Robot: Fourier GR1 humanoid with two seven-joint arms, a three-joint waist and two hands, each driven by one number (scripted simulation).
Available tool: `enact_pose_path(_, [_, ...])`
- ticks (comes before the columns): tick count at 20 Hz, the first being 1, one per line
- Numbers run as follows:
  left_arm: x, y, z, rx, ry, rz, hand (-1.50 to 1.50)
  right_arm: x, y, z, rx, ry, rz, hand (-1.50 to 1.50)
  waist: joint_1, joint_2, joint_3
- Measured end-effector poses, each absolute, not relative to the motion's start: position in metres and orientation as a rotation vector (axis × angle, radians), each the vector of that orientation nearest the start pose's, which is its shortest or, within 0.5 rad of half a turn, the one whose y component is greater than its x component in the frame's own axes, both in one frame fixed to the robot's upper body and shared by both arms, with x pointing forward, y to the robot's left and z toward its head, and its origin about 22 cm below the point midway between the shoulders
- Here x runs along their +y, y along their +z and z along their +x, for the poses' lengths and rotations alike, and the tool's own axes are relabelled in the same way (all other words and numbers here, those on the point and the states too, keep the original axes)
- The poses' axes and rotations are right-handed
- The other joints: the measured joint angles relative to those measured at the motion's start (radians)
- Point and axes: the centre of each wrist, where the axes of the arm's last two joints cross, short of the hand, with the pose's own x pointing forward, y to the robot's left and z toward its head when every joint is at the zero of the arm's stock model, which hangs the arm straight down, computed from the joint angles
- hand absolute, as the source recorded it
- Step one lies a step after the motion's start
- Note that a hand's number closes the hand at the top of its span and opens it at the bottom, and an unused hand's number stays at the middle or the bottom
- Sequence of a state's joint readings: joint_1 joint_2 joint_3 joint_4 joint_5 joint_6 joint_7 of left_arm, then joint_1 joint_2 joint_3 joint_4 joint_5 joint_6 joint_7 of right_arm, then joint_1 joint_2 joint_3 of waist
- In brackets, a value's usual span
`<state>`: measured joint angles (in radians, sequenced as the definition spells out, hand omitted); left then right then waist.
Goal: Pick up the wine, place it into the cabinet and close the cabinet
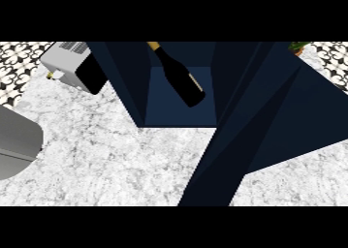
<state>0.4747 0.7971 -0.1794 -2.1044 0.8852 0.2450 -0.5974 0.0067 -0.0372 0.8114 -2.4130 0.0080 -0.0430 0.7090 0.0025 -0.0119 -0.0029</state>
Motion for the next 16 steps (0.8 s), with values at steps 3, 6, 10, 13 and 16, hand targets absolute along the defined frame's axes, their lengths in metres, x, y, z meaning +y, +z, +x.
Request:
enact_pose_path(3, [0.315, 0.091, 0.133, -1.953, 0.178, -0.154, -1.5, -0.107, 0.181, 0.111, -1.617, 0.586, 0.605, 1.5, 0.003, 0.001, 0.0])
enact_pose_path(6, [0.318, 0.089, 0.132, -1.943, 0.188, -0.182, -1.5, -0.104, 0.184, 0.111, -1.666, 0.598, 0.563, 1.5, 0.007, 0.002, -0.001])
enact_pose_path(10, [0.32, 0.093, 0.139, -1.94, 0.199, -0.21, -1.5, -0.1, 0.187, 0.111, -1.702, 0.618, 0.522, 1.5, 0.009, 0.005, -0.001])
enact_pose_path(13, [0.318, 0.096, 0.139, -1.937, 0.199, -0.233, -1.5, -0.095, 0.191, 0.115, -1.715, 0.644, 0.518, 1.5, 0.02, 0.007, -0.001])
enact_pose_path(16, [0.313, 0.099, 0.141, -1.942, 0.21, -0.249, -1.5, -0.089, 0.197, 0.121, -1.714, 0.65, 0.543, 1.5, 0.026, 0.01, -0.001])
